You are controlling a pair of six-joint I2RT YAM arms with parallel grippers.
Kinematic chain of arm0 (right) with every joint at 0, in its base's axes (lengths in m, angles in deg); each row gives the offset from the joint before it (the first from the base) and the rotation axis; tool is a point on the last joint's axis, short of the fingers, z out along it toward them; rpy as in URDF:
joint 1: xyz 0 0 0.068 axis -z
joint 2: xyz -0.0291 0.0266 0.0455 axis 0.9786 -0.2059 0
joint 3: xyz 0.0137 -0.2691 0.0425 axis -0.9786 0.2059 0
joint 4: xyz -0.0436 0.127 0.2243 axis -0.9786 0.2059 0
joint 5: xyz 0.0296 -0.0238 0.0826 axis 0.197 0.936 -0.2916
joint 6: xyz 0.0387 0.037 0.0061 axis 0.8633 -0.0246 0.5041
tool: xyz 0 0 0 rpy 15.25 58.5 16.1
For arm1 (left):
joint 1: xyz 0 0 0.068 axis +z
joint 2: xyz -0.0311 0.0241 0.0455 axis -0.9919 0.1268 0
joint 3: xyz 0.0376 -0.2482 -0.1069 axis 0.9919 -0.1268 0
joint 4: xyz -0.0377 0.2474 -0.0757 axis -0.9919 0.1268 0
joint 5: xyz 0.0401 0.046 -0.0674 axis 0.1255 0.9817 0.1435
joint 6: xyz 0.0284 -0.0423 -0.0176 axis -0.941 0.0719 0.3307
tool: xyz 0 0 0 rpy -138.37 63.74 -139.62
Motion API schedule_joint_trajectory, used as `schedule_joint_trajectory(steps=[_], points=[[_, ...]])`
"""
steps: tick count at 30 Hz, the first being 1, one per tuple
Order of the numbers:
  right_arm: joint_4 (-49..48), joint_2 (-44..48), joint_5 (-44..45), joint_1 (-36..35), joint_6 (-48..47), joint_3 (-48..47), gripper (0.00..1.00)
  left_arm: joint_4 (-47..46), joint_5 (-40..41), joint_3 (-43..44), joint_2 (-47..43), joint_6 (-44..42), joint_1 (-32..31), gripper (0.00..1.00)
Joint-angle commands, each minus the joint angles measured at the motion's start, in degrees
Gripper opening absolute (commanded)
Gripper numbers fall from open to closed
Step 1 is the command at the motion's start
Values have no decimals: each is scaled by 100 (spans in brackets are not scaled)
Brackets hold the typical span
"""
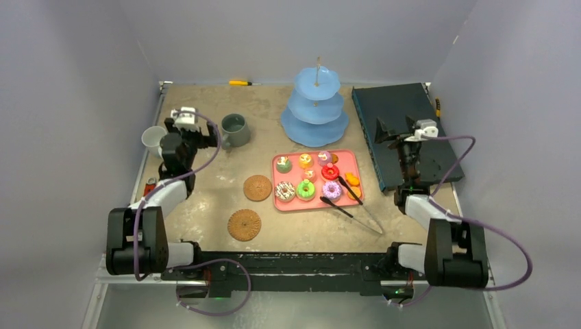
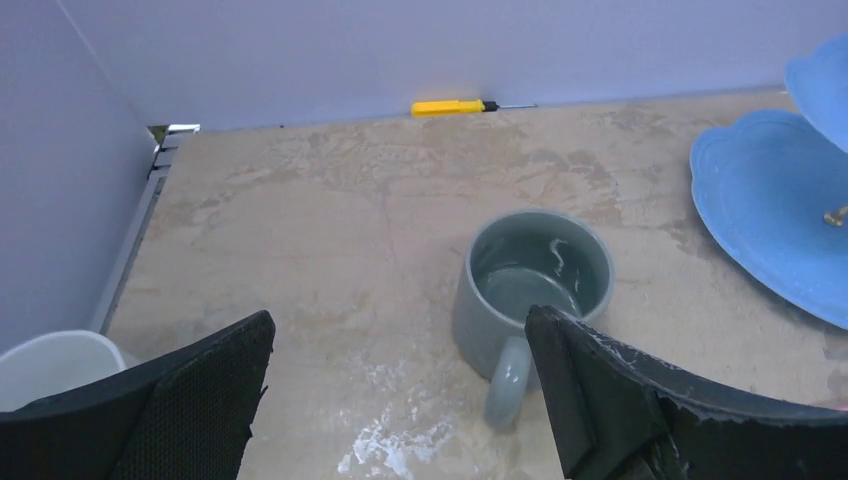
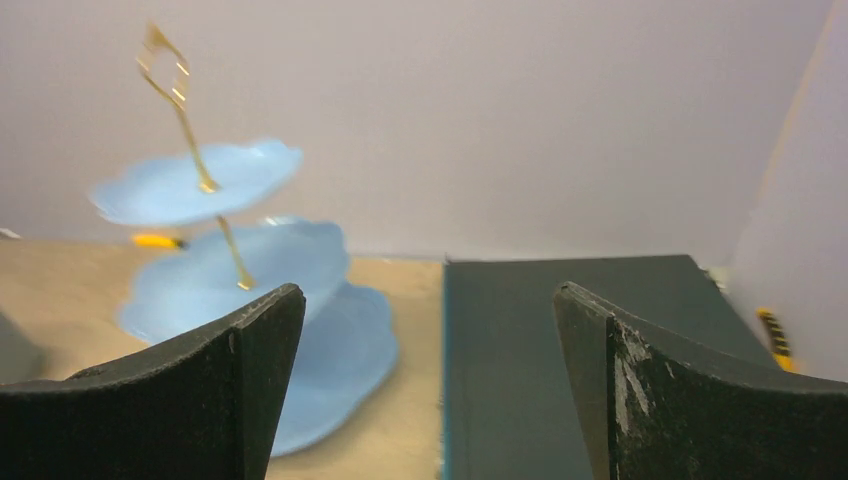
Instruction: Serve the afternoon tea
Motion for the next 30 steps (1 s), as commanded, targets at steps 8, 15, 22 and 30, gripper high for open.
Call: schedule_joint_trajectory(steps=[8,15,22,30], points=[[2856,415,-1234,-54,3274,-1137,98,3684,263,1573,-580,-91,165,99],[5677,1289,550,-649,2273,-1520,98,4735,-207,2208,-660,-91,166,99],[4507,1656,-766,-576,4041,-657,98,5521,-453,2771,-395,-397,166,99],[4768,829,-1859,-399,4248,-1087,98,5581,-562,2835,-464,-404,167,99]])
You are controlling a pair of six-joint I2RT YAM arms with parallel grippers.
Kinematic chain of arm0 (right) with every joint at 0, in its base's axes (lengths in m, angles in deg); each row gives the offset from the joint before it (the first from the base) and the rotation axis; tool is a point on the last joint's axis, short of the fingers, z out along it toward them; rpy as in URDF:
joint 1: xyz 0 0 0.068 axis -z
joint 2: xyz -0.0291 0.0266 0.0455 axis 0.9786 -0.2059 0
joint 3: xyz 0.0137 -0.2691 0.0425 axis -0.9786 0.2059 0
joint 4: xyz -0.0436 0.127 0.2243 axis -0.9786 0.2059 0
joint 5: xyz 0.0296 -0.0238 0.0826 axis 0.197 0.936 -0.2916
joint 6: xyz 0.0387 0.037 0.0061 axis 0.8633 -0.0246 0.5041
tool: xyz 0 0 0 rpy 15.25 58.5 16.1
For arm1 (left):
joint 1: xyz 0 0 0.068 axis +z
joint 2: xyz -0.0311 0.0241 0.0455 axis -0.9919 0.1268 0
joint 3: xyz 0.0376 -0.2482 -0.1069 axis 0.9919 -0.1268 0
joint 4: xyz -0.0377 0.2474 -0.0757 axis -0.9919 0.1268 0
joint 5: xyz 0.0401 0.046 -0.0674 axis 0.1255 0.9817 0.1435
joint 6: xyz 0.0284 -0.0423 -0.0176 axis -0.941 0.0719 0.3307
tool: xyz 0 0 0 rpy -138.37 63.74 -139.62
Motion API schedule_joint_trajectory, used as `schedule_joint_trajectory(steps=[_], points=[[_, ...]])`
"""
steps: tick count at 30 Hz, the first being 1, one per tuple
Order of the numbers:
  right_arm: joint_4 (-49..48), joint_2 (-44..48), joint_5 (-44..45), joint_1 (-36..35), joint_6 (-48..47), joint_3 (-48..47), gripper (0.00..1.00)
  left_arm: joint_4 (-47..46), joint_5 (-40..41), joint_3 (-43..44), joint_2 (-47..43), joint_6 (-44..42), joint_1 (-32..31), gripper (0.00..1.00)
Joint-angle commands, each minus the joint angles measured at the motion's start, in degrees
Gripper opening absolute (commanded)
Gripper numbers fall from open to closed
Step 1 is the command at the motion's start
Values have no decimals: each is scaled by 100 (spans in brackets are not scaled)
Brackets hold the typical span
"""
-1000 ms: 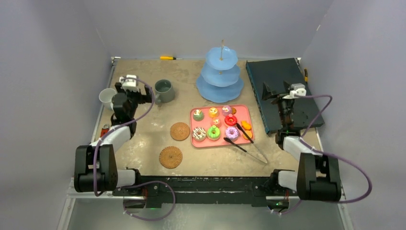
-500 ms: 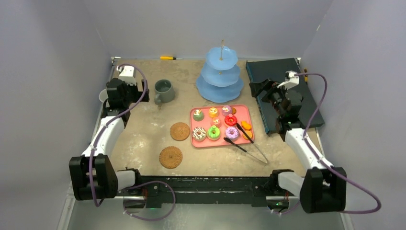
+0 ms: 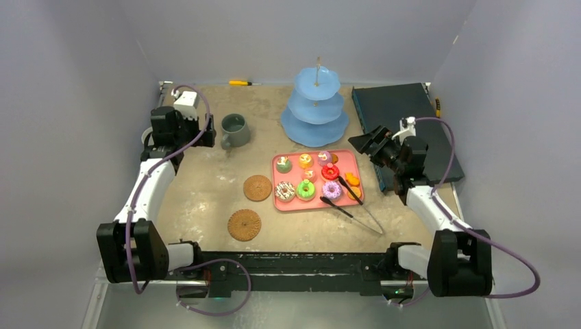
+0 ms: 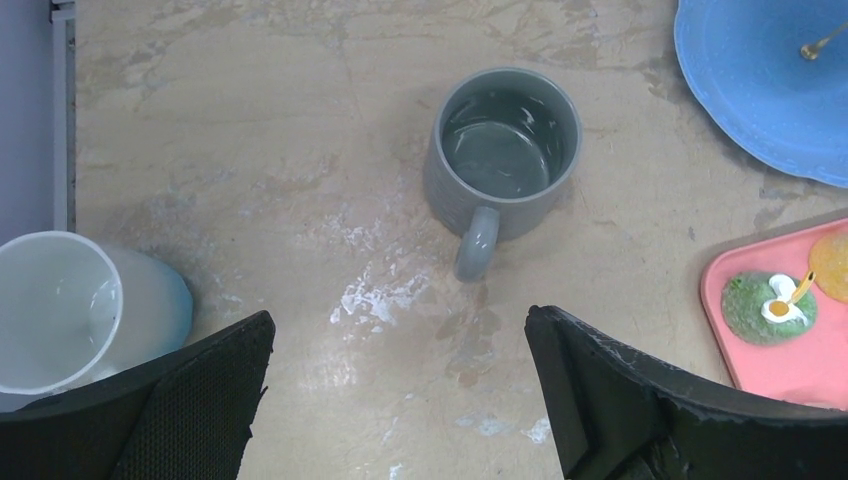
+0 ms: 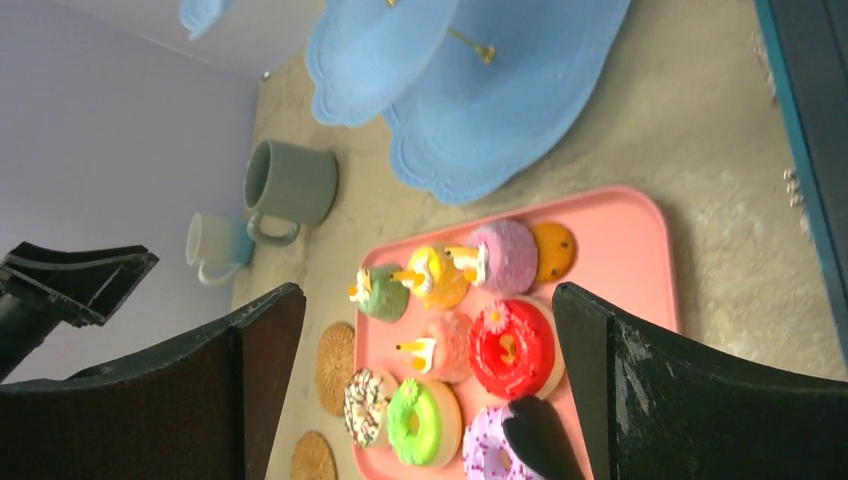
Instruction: Serve the afternoon tea
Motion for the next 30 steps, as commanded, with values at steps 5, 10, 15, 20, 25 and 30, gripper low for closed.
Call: schedule_joint_trajectory(steps=[5,10,15,20,25,30], points=[[-69,108,-914,247,661,-139,96,36,-188,153,-180,-40,28,99],[396,431,-297,230,-273,-243,98,84,-202,172,-161,-125,27,99],[894,1426,786,-46,-1021,-36,98,189,-95,180,-128,-281,28,99],[2471,1070,2778,-1499,-1714,-572,98,243,-88,253,-28,-245,28,99],[2997,831,3757,-2065,-1500,-515,95,353,-103,353,41,-235,28,99],[3154,621,3957,-2363,-1224,-466,86,494,-77,413,57,-286,32,99]])
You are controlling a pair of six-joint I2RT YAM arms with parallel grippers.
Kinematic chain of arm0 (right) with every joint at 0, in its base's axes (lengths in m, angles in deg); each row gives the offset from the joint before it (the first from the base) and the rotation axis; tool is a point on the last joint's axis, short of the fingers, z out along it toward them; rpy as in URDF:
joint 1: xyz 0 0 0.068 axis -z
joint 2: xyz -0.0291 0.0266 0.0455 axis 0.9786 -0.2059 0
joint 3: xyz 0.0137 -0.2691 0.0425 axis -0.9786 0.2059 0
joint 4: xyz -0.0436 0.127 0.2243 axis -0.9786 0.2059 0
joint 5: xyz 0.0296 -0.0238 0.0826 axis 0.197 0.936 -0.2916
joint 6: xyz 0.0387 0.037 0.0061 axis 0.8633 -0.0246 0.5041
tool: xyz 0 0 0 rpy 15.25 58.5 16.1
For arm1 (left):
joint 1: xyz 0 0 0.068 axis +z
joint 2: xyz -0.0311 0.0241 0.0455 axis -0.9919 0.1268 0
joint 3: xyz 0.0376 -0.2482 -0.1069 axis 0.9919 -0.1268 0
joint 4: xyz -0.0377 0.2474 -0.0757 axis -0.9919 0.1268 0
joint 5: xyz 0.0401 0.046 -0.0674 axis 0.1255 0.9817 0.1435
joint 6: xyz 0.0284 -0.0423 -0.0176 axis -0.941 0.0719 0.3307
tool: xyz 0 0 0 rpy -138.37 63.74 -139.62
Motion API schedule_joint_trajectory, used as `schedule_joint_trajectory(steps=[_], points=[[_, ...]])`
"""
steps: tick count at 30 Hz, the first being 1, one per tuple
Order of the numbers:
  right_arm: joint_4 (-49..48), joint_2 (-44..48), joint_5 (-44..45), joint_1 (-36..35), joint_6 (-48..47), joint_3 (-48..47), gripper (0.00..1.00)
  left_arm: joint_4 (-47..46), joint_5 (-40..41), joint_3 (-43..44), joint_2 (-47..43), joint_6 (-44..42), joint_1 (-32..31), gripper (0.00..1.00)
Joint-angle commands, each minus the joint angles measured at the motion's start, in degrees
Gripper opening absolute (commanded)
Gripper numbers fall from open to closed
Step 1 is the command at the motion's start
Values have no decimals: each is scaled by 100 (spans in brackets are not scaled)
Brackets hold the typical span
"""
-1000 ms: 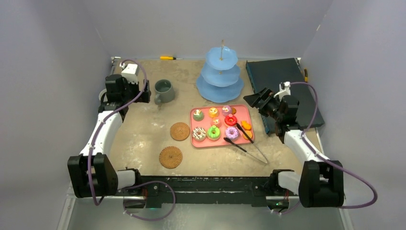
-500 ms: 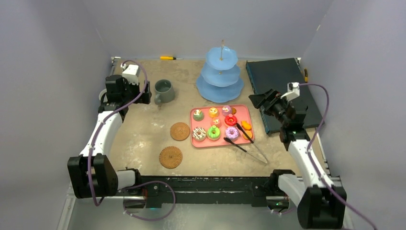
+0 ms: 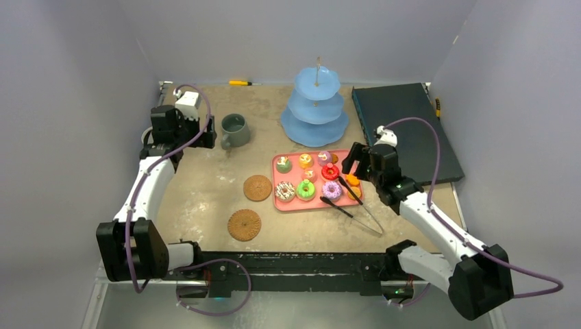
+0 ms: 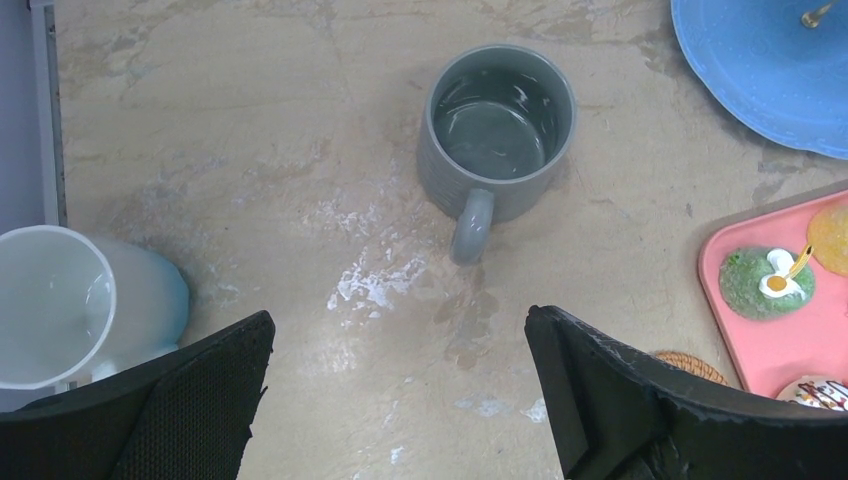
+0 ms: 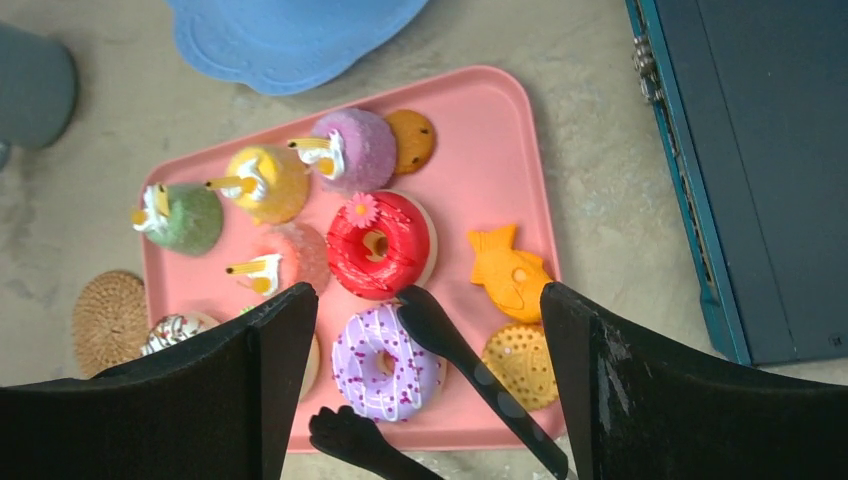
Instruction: Serve the afternoon tea
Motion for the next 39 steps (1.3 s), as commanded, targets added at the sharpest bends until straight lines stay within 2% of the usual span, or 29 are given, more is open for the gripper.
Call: schedule_joint_trajectory(steps=[1,5,10,23,25,30,39], points=[[325,-128,673,-250,219,-8,86,113,41,268,-2,-119,28,99],[206,-366,503,-451,457,163,85,134,66,295,-9,-183,28,99],[147,-501,501,-702,793,352,79,185,86,331,26,-225,28,99],[-45,-938,662,-816,1252,536,62,250,-2,430,19,-208,28,99],[-90,-1003,681,-817,1360,575,58,189,-38,384,-55,-224,21,99],[-107,-961,663,-824,1337,572,38,146,-127,375,-86,-213,28,99],[39,-778,629,-936,1124,485,14,283,-531,414,-121,-187,28,98]])
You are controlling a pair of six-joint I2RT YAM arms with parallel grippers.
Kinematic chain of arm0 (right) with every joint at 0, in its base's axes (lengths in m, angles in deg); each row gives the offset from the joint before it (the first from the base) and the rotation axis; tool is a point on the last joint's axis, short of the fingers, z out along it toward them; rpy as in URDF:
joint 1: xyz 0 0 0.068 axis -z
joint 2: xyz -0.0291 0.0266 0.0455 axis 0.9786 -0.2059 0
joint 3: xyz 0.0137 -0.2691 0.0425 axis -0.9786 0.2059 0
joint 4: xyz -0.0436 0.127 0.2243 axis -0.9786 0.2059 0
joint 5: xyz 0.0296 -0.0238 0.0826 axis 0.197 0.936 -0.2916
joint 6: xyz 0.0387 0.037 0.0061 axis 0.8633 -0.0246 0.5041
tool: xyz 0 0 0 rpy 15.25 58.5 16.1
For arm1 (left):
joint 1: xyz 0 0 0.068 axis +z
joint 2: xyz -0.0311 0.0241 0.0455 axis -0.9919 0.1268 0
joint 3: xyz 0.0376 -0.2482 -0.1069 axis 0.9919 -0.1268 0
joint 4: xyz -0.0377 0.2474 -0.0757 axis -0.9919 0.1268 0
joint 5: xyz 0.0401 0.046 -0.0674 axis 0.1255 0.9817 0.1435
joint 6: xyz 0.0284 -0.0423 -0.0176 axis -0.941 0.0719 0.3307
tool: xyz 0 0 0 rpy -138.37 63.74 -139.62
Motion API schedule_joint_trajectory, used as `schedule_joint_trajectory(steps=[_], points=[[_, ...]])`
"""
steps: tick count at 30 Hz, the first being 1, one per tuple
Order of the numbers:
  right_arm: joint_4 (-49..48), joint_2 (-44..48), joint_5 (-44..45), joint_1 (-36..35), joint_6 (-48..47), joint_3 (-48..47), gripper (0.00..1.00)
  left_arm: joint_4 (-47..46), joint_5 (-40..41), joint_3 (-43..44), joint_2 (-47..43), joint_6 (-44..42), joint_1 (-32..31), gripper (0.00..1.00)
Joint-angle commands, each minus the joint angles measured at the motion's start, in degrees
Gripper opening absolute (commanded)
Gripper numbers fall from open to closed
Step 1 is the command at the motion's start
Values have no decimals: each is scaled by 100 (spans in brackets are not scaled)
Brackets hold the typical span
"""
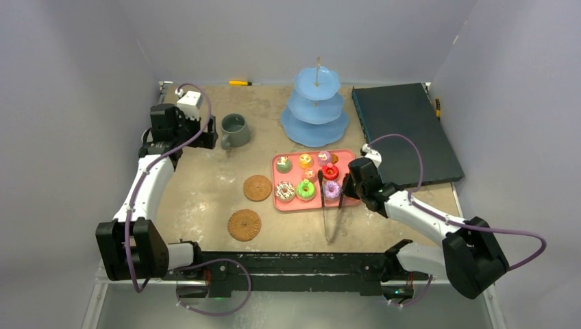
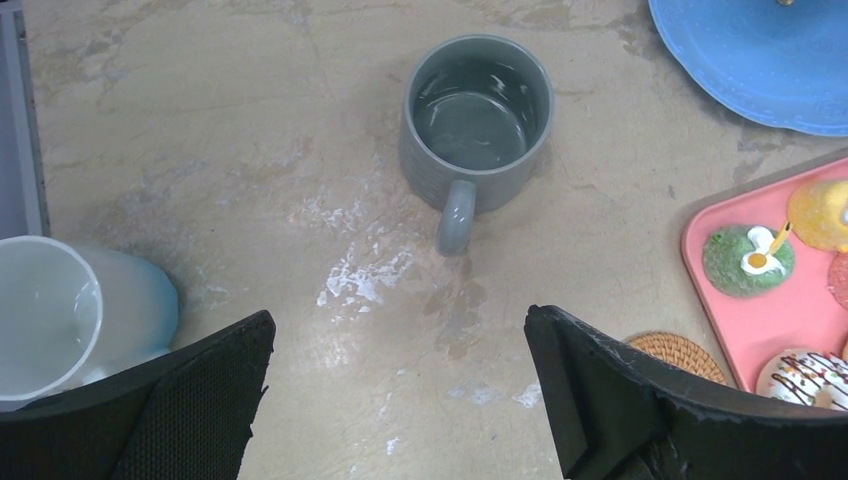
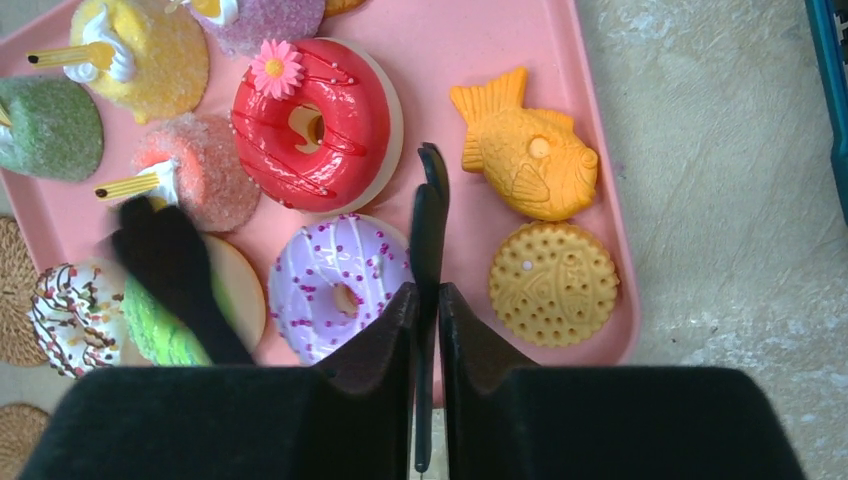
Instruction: Serve the afternoon tea
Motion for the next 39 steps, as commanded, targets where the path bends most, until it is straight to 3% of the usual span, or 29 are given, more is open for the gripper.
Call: schedule_joint_trajectory(steps=[1,6,12,17,20,24,26,33,39], points=[[-41,114,79,-93,-71,-68,12,9,-419,234,-170,-72,29,98],[-72,2,86,-208,-124,-177,0,202,-652,214,-212,-314,26,98],[146,-67,316,-389,-333,-615,0,424,-1070,182,-358,-653,19,98],[696,-36,531,-536,-770,-1494,0,1197,-2062,418,-397,-1557,-42,98],[1066,-91,626,-641,-1088,-2005,0,2180,-2856,612,-536,-2876,-94,99],[1262,-280,465,-768,-1536,-2645,0,4175,-3871,657,-1081,-6167,-105,99],[1380,-534,453,-936,-1654,-3086,0,4751,-4081,648,-1389,-7556,-119,94],[1683,-1689,240,-1749,-1963,-4511,0,3860,-4753,83,-2693,-9777,-167,89],[1984,-2552,-67,-2120,-2284,-5782,0,4842,-4632,-351,-2903,-12946,-169,91]])
